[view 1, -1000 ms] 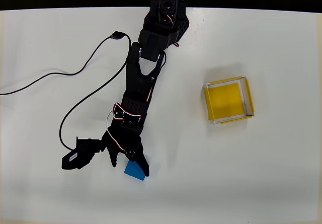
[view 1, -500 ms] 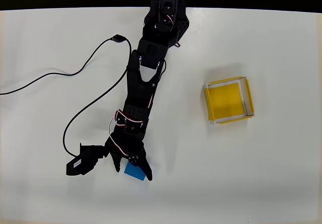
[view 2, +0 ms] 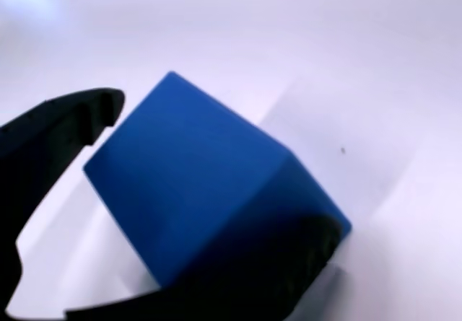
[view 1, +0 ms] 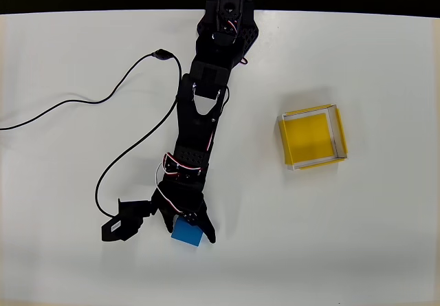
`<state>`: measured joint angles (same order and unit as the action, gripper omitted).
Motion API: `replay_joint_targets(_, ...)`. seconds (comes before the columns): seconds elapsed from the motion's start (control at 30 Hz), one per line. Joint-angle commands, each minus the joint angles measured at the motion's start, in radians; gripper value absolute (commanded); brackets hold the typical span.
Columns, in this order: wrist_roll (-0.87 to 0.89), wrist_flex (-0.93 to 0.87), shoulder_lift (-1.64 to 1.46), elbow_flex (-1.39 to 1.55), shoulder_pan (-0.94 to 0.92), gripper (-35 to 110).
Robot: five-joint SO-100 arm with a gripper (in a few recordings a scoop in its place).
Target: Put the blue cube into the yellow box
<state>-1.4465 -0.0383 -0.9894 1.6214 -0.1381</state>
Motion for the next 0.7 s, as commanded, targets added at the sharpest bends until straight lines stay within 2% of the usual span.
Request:
replay_joint_targets(0.0, -0.015, -0.015, -0.058, -0.097, -0.008, 48)
replay_joint_targets(0.13, -0.028, -0.018, -0.055, -0.097, -0.009, 39)
replay_joint_targets(0.4, -0.046, -0.046, -0.055, -0.095, -0.011, 32)
replay_joint_targets(0.67, -0.075, -0.038, -0.091, -0.074, -0.014, 32)
